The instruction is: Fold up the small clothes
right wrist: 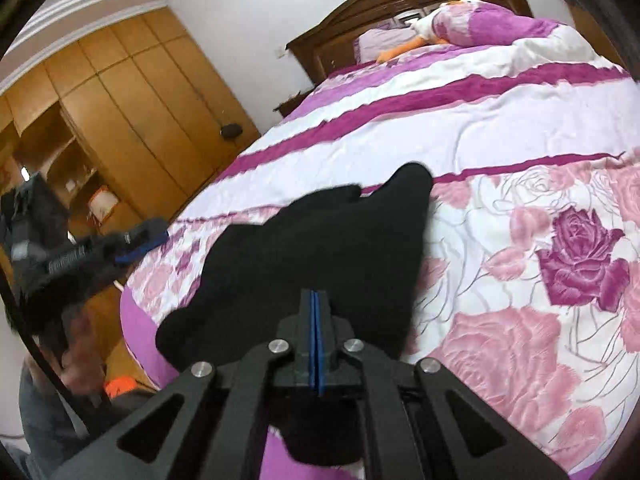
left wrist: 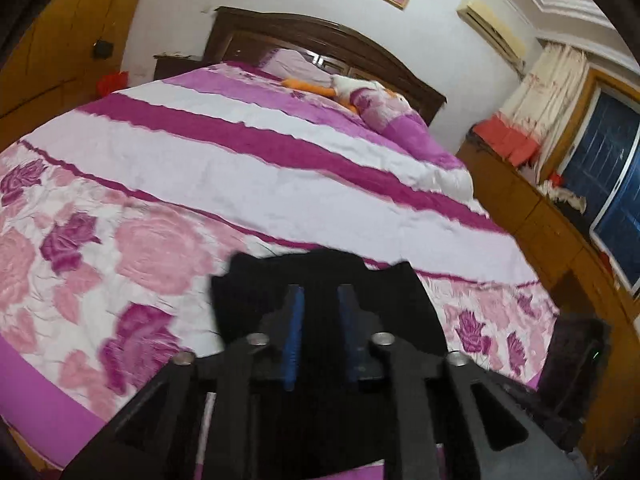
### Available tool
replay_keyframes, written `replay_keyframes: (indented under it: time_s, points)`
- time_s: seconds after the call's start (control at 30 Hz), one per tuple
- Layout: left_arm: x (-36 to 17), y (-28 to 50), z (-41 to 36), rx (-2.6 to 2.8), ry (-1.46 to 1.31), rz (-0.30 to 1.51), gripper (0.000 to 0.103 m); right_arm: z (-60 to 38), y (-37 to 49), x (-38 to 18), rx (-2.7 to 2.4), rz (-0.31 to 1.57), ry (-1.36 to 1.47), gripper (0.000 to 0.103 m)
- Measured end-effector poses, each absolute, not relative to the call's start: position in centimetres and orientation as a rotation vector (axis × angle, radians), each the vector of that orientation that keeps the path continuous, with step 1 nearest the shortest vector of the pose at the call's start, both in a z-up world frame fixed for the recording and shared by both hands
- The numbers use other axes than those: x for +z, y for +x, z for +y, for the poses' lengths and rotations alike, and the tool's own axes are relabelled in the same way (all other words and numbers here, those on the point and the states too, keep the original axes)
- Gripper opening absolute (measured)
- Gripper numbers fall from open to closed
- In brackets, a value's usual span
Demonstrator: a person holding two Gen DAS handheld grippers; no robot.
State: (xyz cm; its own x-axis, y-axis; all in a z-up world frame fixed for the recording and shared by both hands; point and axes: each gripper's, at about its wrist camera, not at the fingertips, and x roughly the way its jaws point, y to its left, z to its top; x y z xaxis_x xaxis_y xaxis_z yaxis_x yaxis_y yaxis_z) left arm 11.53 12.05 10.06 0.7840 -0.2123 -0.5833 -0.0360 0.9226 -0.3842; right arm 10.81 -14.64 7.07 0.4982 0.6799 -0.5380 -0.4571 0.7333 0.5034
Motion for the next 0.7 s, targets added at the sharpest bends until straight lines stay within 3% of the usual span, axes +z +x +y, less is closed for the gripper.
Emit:
replay_keyframes:
  time_s: [0.17, 0.33, 0.43, 0.7]
  points:
    - [7.2, 12.6, 6.7, -0.162, -0.334, 0.668, 0.0, -15.5, 11.7, 6.1, 0.654, 0.784, 0.343, 0.0]
    - [2.7, 15.0, 6.4, -0.128, -0.304, 0.808, 0.0, -11.7, 10.9, 3.9, 0.59, 0.764, 0.114, 0.0]
    - [1.5, 15.6, 7.1, -0.131, -0.322, 0.852, 0.0, -12.5, 12.0, 1.6, 0.606, 0.814, 0.232, 0.0]
    - [1.5, 14.9, 7.1, -0.124, -0.312, 0.836, 0.0, -10.6, 10.8, 5.4, 0.58, 0.803, 0.056, 0.0]
